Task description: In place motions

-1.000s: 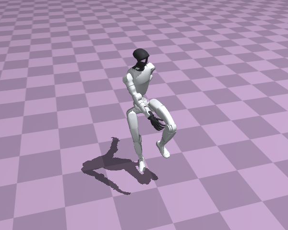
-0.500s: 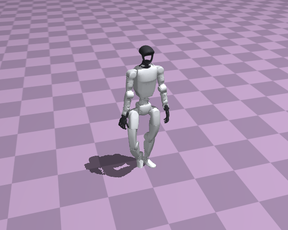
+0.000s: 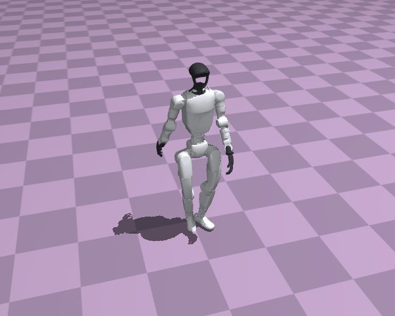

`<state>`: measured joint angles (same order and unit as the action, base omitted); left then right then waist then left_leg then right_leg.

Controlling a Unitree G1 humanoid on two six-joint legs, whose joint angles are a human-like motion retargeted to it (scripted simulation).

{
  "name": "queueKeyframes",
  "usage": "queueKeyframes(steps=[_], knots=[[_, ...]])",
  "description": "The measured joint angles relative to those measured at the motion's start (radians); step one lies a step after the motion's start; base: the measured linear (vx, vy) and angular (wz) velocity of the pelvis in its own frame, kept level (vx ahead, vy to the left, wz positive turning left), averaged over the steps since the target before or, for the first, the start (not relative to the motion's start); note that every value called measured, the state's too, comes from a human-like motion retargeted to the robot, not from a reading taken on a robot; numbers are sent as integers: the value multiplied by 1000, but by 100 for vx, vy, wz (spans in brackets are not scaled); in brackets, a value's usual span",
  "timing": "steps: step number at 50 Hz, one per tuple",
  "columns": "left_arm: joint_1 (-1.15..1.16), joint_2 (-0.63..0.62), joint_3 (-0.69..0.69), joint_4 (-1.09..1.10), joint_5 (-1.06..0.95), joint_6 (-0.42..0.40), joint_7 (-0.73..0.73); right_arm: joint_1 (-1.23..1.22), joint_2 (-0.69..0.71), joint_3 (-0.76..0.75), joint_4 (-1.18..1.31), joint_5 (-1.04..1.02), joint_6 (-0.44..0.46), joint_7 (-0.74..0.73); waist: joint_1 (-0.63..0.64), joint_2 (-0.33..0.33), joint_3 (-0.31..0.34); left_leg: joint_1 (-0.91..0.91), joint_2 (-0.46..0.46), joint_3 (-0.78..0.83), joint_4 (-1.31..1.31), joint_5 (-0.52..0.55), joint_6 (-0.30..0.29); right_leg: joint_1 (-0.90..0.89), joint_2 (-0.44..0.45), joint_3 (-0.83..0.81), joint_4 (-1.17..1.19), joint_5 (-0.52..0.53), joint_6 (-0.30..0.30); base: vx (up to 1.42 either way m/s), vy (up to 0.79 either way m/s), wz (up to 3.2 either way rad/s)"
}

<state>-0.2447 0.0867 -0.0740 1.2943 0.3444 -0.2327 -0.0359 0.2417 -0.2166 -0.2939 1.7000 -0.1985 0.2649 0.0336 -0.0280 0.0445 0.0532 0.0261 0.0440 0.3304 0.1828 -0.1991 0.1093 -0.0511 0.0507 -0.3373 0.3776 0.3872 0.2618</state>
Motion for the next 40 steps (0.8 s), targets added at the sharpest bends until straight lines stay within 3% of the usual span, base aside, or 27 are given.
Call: queueKeyframes(steps=[2, 3, 5, 7, 8, 10, 13, 15, 17, 20, 25, 28, 29, 30, 31, 32, 33, 34, 35, 37, 38, 40], knots=[[182, -9, 64, 140, 96, 69, 86, -125, 8, 77, 0, -34, -15, 25, 9, -61, -65, -34, -66, 60, 155, 32, 69, 141, -120, -162, -206, -313, -14, 46, 31, -6], [255, 0, 102, 221, 133, 117, 130, -204, 22, 130, 0, -33, -24, 42, 31, -107, -97, -82, -38, 159, 310, 135, 109, 157, -197, -187, -256, -359, -57, 28, 1, -133], [346, 47, 215, 406, 153, 255, 282, -484, 62, 185, 0, -56, -103, 96, 241, -102, -52, -427, 220, 67, 905, 348, 153, 130, -121, 46, -280, -399, -110, -15, -70, -320], [438, 81, 279, 406, 63, 326, 347, -667, 87, 191, -114, -87, -151, 130, 290, -102, 32, -675, 173, -138, 1176, 295, 153, 115, -81, 136, -276, -373, -152, -43, -82, -122], [483, 101, 309, 406, -20, 343, 345, -772, 97, 206, -189, -102, -179, 157, 285, -103, 79, -782, 225, -176, 1318, 217, 153, 120, -59, 84, -279, -374, -189, -42, -66, -50], [558, 102, 386, 406, -151, 326, 315, -939, 113, 188, -351, -167, -244, 178, 380, -141, 203, -933, 358, -157, 1524, 149, 153, 148, -89, 140, -263, -386, -235, -37, -57, -142], [608, 106, 547, 406, -217, 228, 253, -1130, 50, 191, -551, -183, -348, 179, 506, -173, 335, -1141, 312, -72, 1619, 121, 153, 137, -153, 222, -253, -384, -260, -33, -19, -78], [661, 120, 612, 406, -292, 198, 225, -1200, 22, 237, -643, -138, -400, 152, 525, -233, 339, -1254, 286, 36, 1621, 123, 153, 97, -211, 216, -247, -396, -275, 18, 11, 42], [742, 145, 632, 406, -381, 180, 244, -1202, 34, 282, -689, -114, -455, 114, 529, -291, 287, -1285, 284, 131, 1616, 104, 153, 61, -266, 222, -228, -403, -264, 53, 29, 51], [763, 158, 635, 406, -473, 156, 303, -1179, 83, 325, -738, -166, -493, 64, 477, -316, 207, -1241, 295, 141, 1606, 113, 153, 45, -255, 227, -223, -405, -247, 24, 6, 47], [595, 157, 549, 397, -349, 166, 220, -989, 104, 396, -761, -311, -533, 12, 393, -198, 94, -936, 351, -31, 1486, 78, 153, 124, -113, 150, -300, -419, -235, 6, 9, 46], [467, 143, 471, 345, -261, 215, 156, -747, 108, 424, -707, -379, -509, 24, 365, -191, 25, -591, 266, 45, 1115, 90, 153, 156, -116, 96, -321, -427, -185, 18, 27, 74], [423, 133, 441, 328, -241, 220, 146, -644, 109, 409, -676, -403, -499, 27, 352, -192, -1, -483, 198, 51, 944, 131, 153, 161, -121, 67, -319, -425, -160, 22, 38, 112], [378, 121, 409, 313, -223, 222, 139, -537, 110, 385, -640, -428, -491, 27, 336, -193, -29, -381, 115, 42, 761, 188, 153, 163, -124, 37, -315, -420, -133, 22, 66, 207], [344, 97, 367, 302, -211, 221, 129, -419, 111, 348, -571, -451, -480, -12, 276, -195, -82, -282, -44, -45, 500, 211, 109, 145, -151, -27, -297, -396, -73, 28, 78, 266], [311, 76, 324, 293, -203, 219, 117, -310, 114, 307, -489, -474, -465, -60, 225, -193, -131, -185, -145, -82, 272, 169, 78, 127, -157, -80, -273, -368, -27, 39, 66, 267], [281, 64, 280, 289, -204, 217, 100, -218, 123, 258, -382, -497, -439, -122, 190, -181, -172, -90, -129, -18, 109, -1, 70, 106, -121, -109, -235, -331, -7, 37, 20, 172], [234, 54, 223, 288, -215, 221, 67, -152, 112, 193, -224, -511, -364, -178, 145, -153, -207, -56, -87, -1, -17, -10, 29, 57, -90, -189, -147, -222, 0, 24, -20, 96], [179, 45, 159, 288, -231, 229, 27, -99, 91, 120, -40, -522, -265, -229, 94, -117, -238, -52, -32, -7, -124, 62, -29, -6, -62, -293, -33, -77, 0, -23, -26, 35], [44, 37, 100, 264, -219, 226, -42, -48, 34, 27, 0, -423, -35, -166, 60, -48, -176, -89, 74, -21, -127, 94, -87, -199, -134, -336, 339, 108, 0, -70, -8, 14], [-40, 31, 71, 221, -183, 202, -72, 0, -3, -12, 0, -256, 47, -118, 16, -17, -90, -87, 98, -57, -122, 109, -100, -332, -138, -267, 575, 129, 0, -73, 30, 28], [-186, 53, -19, 145, -129, 143, -150, 82, -67, -101, 0, 104, 11, -59, 22, 14, 14, -60, 68, -10, -139, 107, -64, -505, -240, -212, 917, 60, 0, -49, 66, -7]])
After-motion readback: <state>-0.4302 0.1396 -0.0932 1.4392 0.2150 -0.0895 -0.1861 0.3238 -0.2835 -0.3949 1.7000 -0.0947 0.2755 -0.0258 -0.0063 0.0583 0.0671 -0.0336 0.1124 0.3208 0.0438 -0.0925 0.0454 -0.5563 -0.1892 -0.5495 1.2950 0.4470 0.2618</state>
